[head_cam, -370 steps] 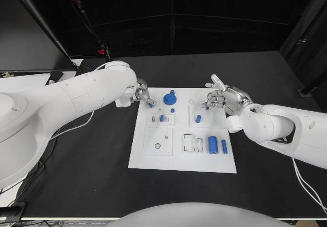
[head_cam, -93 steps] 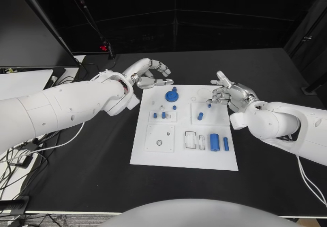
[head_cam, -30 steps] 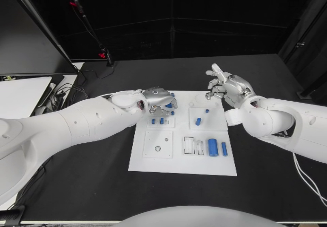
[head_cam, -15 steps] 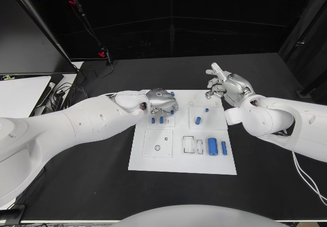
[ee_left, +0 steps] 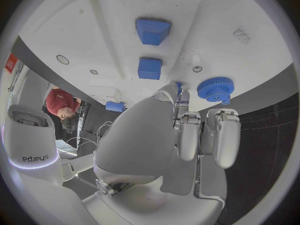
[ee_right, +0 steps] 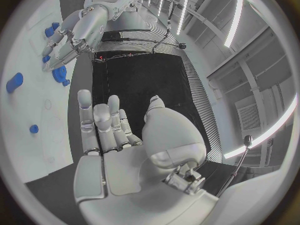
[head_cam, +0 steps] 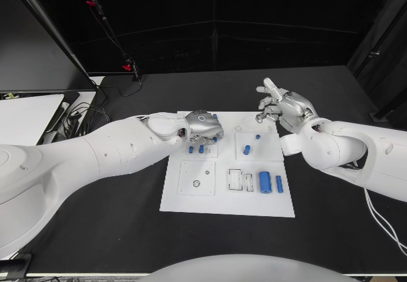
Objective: Assemble the parts on the task board
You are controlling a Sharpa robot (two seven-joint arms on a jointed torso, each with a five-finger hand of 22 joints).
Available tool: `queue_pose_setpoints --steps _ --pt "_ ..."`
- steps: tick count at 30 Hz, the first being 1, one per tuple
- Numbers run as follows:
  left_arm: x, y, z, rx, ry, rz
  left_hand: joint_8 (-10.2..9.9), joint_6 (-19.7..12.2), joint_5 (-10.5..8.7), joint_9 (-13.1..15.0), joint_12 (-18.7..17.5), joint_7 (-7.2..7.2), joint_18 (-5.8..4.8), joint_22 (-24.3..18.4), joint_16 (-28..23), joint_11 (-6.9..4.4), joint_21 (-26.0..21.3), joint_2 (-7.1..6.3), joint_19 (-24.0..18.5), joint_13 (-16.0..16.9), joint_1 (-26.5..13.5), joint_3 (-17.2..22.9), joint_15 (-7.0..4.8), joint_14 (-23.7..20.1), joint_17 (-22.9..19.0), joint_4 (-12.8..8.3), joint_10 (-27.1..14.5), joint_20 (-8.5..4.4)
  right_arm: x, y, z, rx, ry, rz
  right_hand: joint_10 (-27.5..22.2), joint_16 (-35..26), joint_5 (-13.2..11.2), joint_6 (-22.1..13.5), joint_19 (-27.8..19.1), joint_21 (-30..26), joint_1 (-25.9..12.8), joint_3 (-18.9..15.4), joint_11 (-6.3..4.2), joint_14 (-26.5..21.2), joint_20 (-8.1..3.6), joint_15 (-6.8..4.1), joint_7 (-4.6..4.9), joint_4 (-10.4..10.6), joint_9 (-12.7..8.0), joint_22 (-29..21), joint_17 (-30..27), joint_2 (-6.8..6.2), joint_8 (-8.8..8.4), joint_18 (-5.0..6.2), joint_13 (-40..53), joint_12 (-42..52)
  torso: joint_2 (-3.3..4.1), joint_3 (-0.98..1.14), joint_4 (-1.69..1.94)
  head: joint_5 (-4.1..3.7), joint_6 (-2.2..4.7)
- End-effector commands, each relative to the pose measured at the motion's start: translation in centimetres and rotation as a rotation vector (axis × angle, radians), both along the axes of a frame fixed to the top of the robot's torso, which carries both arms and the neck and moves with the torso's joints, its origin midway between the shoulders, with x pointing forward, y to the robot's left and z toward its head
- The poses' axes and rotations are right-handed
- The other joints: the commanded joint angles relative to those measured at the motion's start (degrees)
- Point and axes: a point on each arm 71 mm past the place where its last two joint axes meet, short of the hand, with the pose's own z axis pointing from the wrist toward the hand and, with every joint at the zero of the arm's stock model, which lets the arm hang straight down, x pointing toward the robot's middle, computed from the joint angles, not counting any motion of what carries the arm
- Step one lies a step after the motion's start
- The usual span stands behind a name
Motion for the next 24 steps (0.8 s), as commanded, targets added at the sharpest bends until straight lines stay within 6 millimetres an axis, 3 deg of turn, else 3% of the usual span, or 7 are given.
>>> queue_pose_setpoints --steps 1,24 --pt "0.1 -0.01 0.0 0.022 -0.013 0.003 -0.2 0.8 -0.29 -0.1 -0.3 -0.1 -1.18 14.4 0.0 -0.07 0.2 0.05 4.0 0.0 0.6 0.5 -0.21 5.2 13.2 0.1 0.6 -0.45 0.02 0.11 0.17 0.004 -0.01 0.009 -0.2 -0.3 0.2 -0.3 -0.5 -0.3 0.3 -0.3 0.01 -0.3 -0.02 -0.14 6.02 0.0 -0.1 -0.1 -0.1 0.32 0.27 1.14 -0.1 -0.3 -0.03 0.02 0.04 -0.09 -0.09" --pt "0.37 0.14 -0.2 0.044 0.004 0.024 0.1 2.4 -1.46 -0.1 -0.4 -0.4 -1.16 14.4 -0.1 -0.39 0.2 -0.26 4.0 0.0 -0.1 1.9 -0.45 5.2 13.1 0.3 2.4 -0.59 0.11 0.15 0.09 0.004 -0.006 0.011 -0.2 -0.3 0.2 -0.3 -0.6 -0.4 0.3 -0.3 0.02 -0.4 -0.01 -0.13 6.03 0.0 -0.1 -0.1 -0.2 0.34 0.27 1.14 -0.1 -0.3 -0.02 0.01 0.01 -0.11 -0.39"
